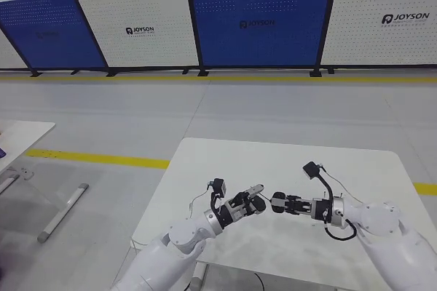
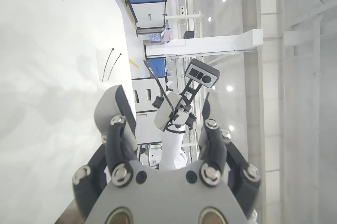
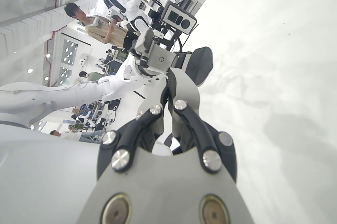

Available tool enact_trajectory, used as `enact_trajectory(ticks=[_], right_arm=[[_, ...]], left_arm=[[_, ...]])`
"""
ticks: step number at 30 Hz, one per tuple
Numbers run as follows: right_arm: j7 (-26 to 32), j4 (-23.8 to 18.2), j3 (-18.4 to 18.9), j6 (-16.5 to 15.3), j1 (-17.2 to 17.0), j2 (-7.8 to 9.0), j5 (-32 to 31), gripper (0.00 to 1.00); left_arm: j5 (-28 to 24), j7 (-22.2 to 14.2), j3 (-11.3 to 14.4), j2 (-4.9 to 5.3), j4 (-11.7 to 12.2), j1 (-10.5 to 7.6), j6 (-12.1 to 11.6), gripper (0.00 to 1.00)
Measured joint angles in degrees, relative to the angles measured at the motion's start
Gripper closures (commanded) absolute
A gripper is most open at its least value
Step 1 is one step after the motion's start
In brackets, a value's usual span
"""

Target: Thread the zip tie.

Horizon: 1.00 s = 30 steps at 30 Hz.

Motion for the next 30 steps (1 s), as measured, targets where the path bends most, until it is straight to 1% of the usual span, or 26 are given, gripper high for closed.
enact_trajectory(ticks=[8,14,18,19,20,21,22,23,24,25,27,28,30], right_arm=[[-0.2,0.7,0.2,0.0,0.1,-0.38,-0.1,1.0],[0.1,1.5,-0.2,0.0,0.4,-0.68,-0.4,1.0],[1.1,1.9,-0.2,0.0,0.5,-0.86,1.0,1.0],[1.1,1.9,0.0,0.0,0.5,-0.88,1.3,1.0],[1.1,1.9,0.2,0.0,0.5,-0.9,1.6,1.0],[1.0,1.8,0.5,0.0,0.3,-0.93,2.1,1.0],[0.9,1.6,0.8,0.0,0.1,-0.95,2.7,1.0],[0.8,1.5,1.2,0.0,-0.2,-0.97,3.4,1.0],[0.8,1.5,1.7,0.0,-0.5,-0.99,4.3,1.0],[0.9,1.5,2.1,0.0,-0.7,-1.0,4.9,1.0],[1.1,1.5,2.8,0.0,-1.1,-1.06,5.5,1.0],[1.3,1.6,3.0,0.0,-1.3,-1.1,5.5,1.0],[1.8,1.8,3.0,0.0,-1.4,-1.25,5.3,1.0]], left_arm=[[1.2,0.3,-0.1,0.02,-0.6,0.6,-1.2,1.0],[2.8,2.0,-0.1,-0.07,-0.9,0.77,-1.7,1.0],[3.5,2.7,0.0,-0.14,-1.0,0.8,-1.9,1.0],[3.7,2.8,0.1,-0.15,-1.1,0.79,-1.8,0.68],[3.9,2.8,0.1,-0.16,-1.1,0.79,-1.8,0.55],[4.1,2.8,0.1,-0.17,-1.2,0.81,-1.8,0.28],[4.2,2.8,0.1,-0.18,-1.2,0.84,-2.0,0.28],[4.1,2.8,0.2,-0.2,-1.2,0.88,-2.2,0.37],[3.9,2.8,0.1,-0.22,-1.2,0.96,-2.7,0.49],[3.7,2.7,0.1,-0.24,-1.2,1.03,-3.1,0.57],[3.3,2.1,-0.1,-0.25,-1.3,1.2,-4.3,0.64],[3.3,1.8,-0.2,-0.23,-1.3,1.31,-4.8,0.69],[3.4,1.0,-0.3,-0.17,-1.4,1.6,-6.0,0.74]])
